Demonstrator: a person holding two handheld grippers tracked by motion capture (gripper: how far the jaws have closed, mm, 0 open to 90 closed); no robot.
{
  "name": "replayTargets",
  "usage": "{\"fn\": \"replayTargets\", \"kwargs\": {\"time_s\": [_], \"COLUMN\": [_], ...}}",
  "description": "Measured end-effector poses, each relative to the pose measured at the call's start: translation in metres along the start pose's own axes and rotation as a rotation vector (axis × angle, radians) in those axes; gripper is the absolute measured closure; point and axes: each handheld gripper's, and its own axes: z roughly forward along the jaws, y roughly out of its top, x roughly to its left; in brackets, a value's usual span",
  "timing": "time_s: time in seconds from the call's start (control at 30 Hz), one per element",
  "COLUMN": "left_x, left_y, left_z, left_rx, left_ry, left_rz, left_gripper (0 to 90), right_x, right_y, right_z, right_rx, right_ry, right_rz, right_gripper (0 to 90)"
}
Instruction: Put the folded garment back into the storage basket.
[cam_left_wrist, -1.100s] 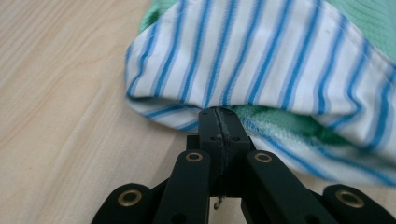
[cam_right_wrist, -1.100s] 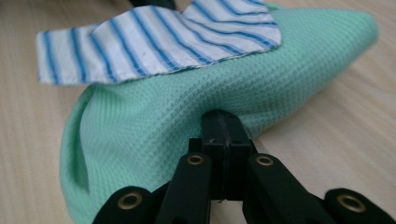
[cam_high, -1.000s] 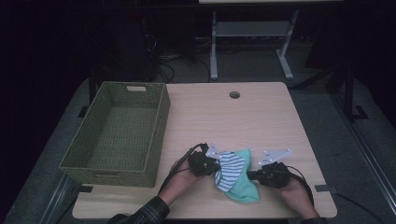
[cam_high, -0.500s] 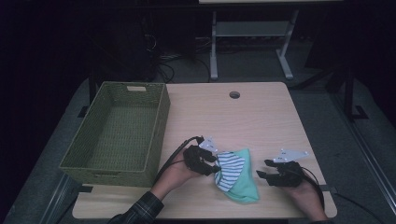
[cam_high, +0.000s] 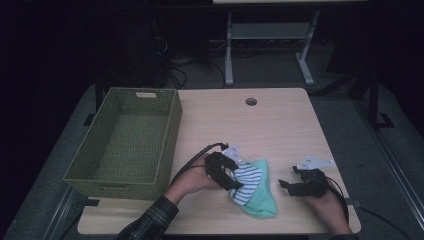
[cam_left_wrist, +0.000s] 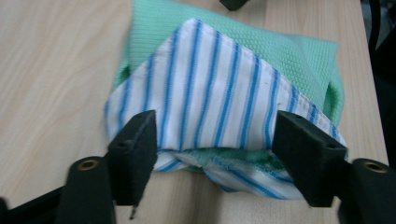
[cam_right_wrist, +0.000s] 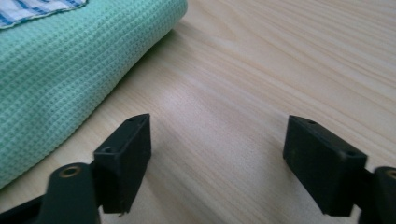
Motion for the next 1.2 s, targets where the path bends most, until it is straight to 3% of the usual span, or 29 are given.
{"fn": "replayTargets", "kwargs": {"time_s": [0.1,0.27,0.5,0.77,1.07,1.2], "left_x": [-0.002,-0.004,-0.007,-0.004,-0.004,-0.008], "left_y": [0.002,0.002,-0.001,-0.004,-0.004,-0.001], "left_z": [0.007,0.017,0.029,0.034,0.034,0.032], "left_rx": [0.034,0.077,0.122,0.137,0.148,0.164], "left_ry": [-0.008,-0.006,0.015,-0.001,-0.01,-0.026], "left_rz": [0.036,0.049,0.071,0.058,0.039,0.05], "left_gripper": [24.9,17.3,13.3,12.4,16.3,29.3], "right_x": [0.0,0.0,0.0,0.0,0.001,0.001], "right_y": [-0.001,-0.002,-0.001,-0.001,-0.001,-0.001], "right_z": [0.001,0.003,0.003,0.003,0.003,0.003], "right_rx": [-0.008,-0.019,-0.019,-0.018,-0.019,-0.019], "right_ry": [0.0,0.001,0.001,0.0,-0.002,-0.003], "right_rz": [0.002,0.0,0.0,0.001,0.003,0.003], "right_gripper": [20.7,17.9,17.7,17.8,17.8,17.8]}}
